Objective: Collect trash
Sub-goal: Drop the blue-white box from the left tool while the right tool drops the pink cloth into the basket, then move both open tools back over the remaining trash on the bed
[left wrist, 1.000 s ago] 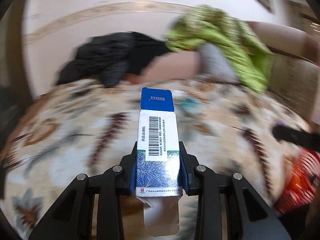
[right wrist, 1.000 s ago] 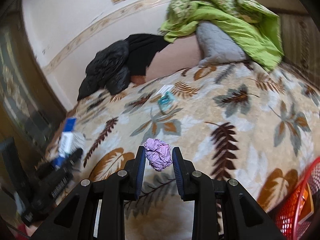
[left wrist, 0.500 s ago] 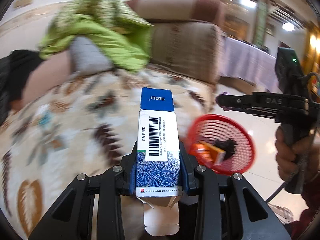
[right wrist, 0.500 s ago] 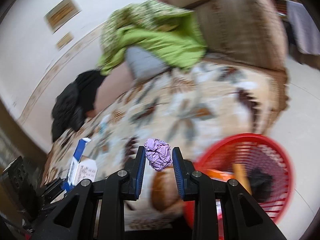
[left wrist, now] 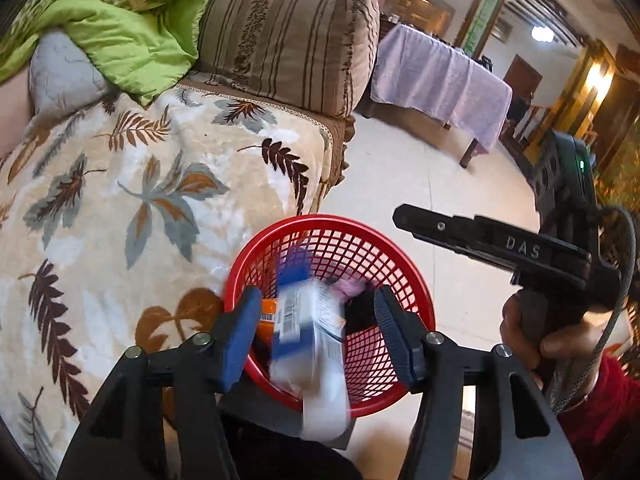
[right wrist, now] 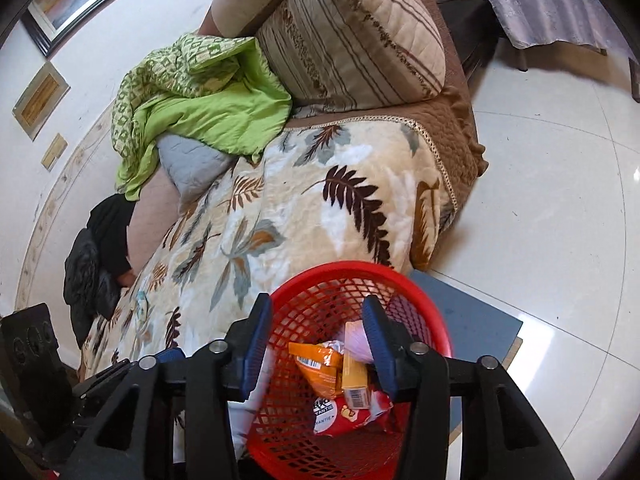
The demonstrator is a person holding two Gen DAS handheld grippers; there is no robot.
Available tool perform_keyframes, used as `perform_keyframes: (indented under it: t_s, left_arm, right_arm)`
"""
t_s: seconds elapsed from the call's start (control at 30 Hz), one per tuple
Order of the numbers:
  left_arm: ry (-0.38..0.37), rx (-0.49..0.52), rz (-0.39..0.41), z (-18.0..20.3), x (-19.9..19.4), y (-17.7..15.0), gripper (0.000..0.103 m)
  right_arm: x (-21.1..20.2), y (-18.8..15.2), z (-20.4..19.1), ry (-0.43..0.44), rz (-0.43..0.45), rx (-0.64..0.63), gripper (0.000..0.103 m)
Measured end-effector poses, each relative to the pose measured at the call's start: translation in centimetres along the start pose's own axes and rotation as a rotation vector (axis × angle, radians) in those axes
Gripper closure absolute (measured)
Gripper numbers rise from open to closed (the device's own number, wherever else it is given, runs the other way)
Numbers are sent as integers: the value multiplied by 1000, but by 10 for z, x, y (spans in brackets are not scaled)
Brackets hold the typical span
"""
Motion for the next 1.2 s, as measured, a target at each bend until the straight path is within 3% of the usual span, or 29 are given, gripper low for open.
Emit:
perform_keyframes:
  t_s: [0.17,0.37,0.53,0.63,0.77,0.97,1.07,1.2]
  left_arm:
    - [24,-8,49,-11,-25,-2,45]
    - [170,-32,147,-46,-63,-13,43]
    - [282,-122,211,-103,-100,-27,41]
    - [410,-192,273,-144,-121,-29,41]
    - [509,-345,356,-209,-153,-32,41]
    - [720,-524,444,-303,-188,-45,41]
    - [728,-618,463,-337,-206,-48,41]
    - [751,-659,470,-357,-214,-51,41]
  right_arm:
    - [-3,4,-12,23,16,-19,52]
    - [7,4,-48,86,-14,-83,52]
    - [25,4,-94,134,-54,-173,50]
    - [39,5,-125,161,-80,-217,47]
    - [63,7,-175,201,-114,-300,46]
    - [127,13,-276,262,-184,-482,45]
    - [175,18,-327,307,-222,-560,42]
    - [246,27,-378,344,-271,-593,42]
Point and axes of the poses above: each gripper's, at about its wrist camera, not at the fingertips, and x roughly the way its jaws point, z to its right, y to its top, the point moved 1 cm from there along x, roughly the way its jaws point, and after that the axes turned 15 degrees about -x, right-handed, at the moved point
